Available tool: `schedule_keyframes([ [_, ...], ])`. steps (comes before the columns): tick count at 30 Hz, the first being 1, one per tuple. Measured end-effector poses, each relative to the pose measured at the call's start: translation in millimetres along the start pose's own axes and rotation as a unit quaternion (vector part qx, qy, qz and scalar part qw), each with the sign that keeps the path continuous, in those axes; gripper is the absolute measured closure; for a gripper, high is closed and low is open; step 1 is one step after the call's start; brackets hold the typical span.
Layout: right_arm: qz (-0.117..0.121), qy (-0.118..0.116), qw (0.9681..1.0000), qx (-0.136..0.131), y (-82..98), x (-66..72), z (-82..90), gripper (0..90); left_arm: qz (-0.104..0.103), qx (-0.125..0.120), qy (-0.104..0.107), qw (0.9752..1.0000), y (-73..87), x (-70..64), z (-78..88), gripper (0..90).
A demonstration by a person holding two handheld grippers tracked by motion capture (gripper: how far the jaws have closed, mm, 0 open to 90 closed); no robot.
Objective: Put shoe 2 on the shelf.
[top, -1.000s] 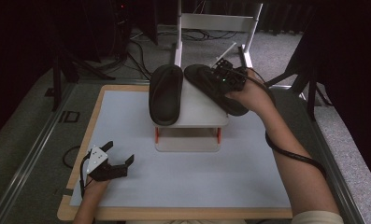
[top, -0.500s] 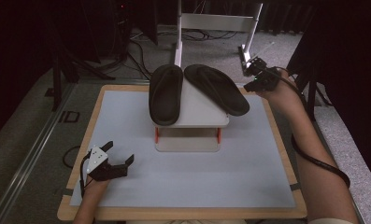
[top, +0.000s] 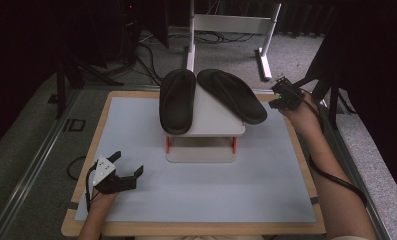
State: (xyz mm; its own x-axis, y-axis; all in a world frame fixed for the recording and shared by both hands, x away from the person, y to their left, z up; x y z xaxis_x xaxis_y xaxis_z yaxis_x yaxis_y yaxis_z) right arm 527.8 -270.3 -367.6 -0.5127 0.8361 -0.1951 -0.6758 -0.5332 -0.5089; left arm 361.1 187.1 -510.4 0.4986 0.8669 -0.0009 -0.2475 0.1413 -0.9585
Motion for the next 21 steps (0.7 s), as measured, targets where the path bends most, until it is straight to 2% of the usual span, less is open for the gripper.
schedule_keyframes([
  [1,-0.001,-0.015,0.9999,-0.004,0.0,4.6,-1.6,90.0,0.0,0.0,0.0,1.0,0.0,0.0,0.0,2.6],
  [5,0.005,-0.045,0.9988,-0.021,-3.0,19.9,1.9,90.0,-0.001,0.0,0.0,1.0,0.0,-0.2,0.1,2.6],
  [9,0.018,-0.058,0.9974,-0.037,-6.3,34.3,11.1,90.0,-0.001,0.0,0.0,1.0,0.0,-0.2,0.1,2.6],
  [15,0.036,-0.062,0.9961,-0.051,-11.0,54.7,23.4,90.0,-0.002,0.0,0.0,1.0,0.0,-0.4,0.2,2.6],
  [18,0.033,-0.085,0.9941,-0.058,-11.6,63.5,25.9,90.0,-0.002,0.0,0.0,1.0,0.0,-0.4,0.2,2.6],
  [21,0.038,-0.091,0.9931,-0.063,-12.0,70.8,26.9,90.0,-0.002,0.0,0.0,1.0,0.0,-0.3,0.1,2.6],
])
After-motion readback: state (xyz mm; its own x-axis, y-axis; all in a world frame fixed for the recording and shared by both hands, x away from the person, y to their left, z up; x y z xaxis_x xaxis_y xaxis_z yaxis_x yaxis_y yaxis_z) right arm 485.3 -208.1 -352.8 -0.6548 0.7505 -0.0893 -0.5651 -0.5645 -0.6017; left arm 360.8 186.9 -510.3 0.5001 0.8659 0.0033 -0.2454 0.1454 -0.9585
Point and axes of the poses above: each handheld gripper's, and its own axes: z roughly backward along the jaws, y roughly out of its underside, x roughly to its left, the point moved 9 cm from there along -z, roughly forward along the jaws, and after that the axes turned 2 degrees about x, right-handed, at the moved point
